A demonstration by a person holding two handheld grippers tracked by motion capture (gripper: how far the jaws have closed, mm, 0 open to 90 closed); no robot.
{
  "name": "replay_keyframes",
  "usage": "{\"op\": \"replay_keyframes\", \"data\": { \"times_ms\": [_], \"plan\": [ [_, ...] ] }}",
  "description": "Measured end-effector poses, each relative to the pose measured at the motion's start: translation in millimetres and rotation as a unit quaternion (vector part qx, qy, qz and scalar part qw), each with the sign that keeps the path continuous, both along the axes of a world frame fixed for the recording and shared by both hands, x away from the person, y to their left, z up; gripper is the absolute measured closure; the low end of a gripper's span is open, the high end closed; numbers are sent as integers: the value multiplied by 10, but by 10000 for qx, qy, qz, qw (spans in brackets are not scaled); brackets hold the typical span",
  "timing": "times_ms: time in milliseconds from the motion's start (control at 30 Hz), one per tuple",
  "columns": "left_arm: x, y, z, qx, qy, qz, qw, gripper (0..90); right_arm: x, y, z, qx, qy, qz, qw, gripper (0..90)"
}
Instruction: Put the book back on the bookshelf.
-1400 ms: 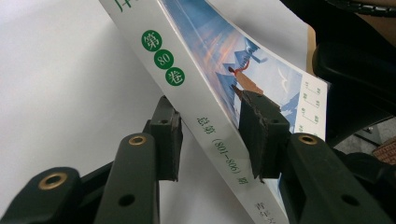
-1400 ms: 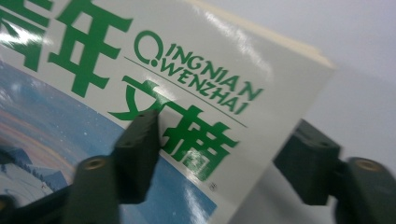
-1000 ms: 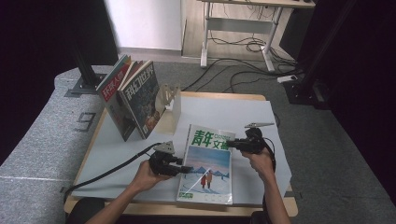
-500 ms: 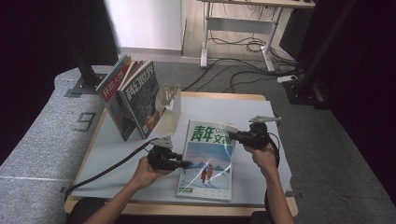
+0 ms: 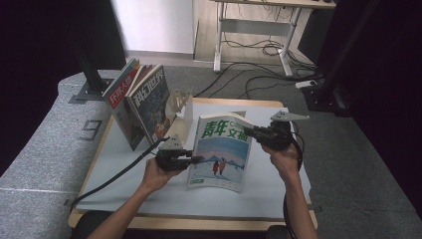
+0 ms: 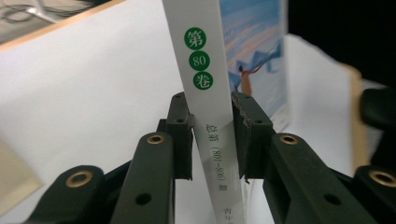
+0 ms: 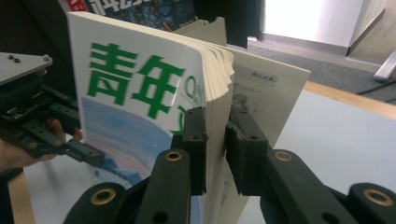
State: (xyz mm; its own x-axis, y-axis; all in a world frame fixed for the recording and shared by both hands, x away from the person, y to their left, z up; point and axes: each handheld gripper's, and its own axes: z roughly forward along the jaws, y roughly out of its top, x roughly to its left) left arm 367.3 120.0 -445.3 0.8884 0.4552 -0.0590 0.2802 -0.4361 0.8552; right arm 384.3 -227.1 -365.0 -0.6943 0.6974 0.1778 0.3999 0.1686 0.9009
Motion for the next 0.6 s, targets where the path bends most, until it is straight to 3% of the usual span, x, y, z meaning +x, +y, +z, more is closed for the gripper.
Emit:
{"op": "replay_keyframes", "data": {
  "times_ms": [433, 600],
  "plan": [
    [-27, 41, -6, 226, 80, 98, 9997, 701, -97, 161, 68, -358, -274, -32, 9990, 763],
    [-63, 61, 5, 293, 87, 24, 9995, 711, -119, 195, 86, -573, -378, -111, 9976, 752]
  ]
}}
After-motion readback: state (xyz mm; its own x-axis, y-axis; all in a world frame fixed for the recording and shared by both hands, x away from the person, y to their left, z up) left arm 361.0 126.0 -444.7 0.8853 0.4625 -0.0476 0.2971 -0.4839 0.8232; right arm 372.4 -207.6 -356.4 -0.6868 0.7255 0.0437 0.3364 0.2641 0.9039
